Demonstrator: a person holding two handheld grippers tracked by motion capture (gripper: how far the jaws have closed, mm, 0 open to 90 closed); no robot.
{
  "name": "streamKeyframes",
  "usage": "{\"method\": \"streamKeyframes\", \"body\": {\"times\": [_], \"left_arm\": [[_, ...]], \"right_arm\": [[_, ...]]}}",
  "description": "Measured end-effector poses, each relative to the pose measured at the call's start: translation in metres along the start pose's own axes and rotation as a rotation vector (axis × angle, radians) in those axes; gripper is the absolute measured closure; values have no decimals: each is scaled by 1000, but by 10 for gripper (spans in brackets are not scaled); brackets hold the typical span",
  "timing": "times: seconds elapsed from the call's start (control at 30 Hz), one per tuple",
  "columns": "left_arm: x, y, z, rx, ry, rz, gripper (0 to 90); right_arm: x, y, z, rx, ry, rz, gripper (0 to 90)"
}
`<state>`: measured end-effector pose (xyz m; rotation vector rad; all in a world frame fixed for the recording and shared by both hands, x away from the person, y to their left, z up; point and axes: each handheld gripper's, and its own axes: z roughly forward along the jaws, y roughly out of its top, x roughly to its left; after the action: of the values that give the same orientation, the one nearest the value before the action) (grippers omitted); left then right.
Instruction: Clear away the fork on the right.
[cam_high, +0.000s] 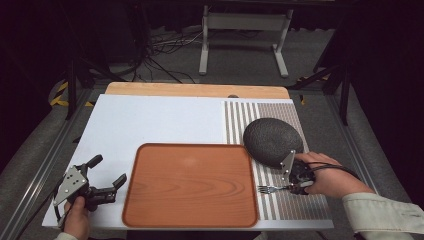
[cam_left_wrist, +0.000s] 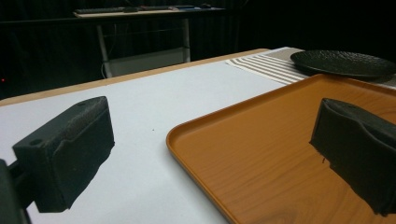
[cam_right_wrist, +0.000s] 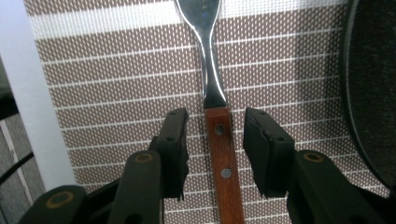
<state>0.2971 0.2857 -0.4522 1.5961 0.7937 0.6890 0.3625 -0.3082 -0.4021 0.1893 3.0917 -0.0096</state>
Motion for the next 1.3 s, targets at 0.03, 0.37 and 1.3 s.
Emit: {"method": "streamKeyframes", "body": {"times": [0.03,0.37,1.3], "left_arm": [[0,0,0,0,1,0,2],[1,0,0,2,-1,0,3],[1,0,-1,0,4,3,2]], "right_arm": [[0,0,2,0,-1,-2,633],[-3,4,8,67,3,-73,758],[1,7,-13,32,-54,-122,784]]}}
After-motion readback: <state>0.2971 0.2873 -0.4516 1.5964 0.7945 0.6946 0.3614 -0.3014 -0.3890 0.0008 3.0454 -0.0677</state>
